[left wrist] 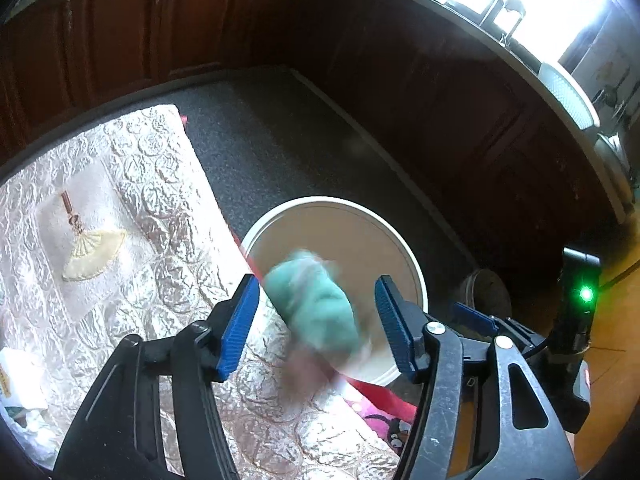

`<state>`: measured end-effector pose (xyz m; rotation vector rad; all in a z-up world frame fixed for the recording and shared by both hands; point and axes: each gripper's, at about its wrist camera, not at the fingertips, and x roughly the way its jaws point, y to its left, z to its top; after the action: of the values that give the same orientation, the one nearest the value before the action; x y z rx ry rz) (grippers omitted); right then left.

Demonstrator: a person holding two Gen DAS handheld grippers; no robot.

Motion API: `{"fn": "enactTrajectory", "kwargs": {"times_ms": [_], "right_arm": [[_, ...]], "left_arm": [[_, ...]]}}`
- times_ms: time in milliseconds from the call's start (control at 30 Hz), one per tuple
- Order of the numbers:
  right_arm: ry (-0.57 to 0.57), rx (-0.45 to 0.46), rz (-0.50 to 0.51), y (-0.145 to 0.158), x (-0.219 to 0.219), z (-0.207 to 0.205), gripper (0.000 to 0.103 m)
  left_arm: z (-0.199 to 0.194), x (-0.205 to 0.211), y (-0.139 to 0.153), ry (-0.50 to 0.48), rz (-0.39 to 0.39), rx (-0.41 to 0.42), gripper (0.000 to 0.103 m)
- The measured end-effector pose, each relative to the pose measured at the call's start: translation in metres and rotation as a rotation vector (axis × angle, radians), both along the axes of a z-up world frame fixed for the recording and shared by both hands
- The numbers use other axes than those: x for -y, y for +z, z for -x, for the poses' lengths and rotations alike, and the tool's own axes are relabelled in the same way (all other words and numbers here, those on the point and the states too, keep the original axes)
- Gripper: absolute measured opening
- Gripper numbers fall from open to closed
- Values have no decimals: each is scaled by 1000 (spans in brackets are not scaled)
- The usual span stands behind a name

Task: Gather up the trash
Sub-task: 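Carry the towel and sponge to the bucket and open both tools over it, then move both open tools back over the table toward the medicine boxes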

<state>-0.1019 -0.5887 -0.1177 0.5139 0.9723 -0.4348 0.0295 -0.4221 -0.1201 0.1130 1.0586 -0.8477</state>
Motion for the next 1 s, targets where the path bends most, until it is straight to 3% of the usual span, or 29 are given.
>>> {"fn": "enactTrajectory", "kwargs": {"times_ms": [533, 1000], "right_arm": [[15, 19, 13, 7, -10, 2, 70], [93, 105, 72, 50, -53, -3, 72]], "left_arm": [[7, -24, 17, 40, -8, 62, 60], [10, -81, 43, 140, -15, 159, 60]]}}
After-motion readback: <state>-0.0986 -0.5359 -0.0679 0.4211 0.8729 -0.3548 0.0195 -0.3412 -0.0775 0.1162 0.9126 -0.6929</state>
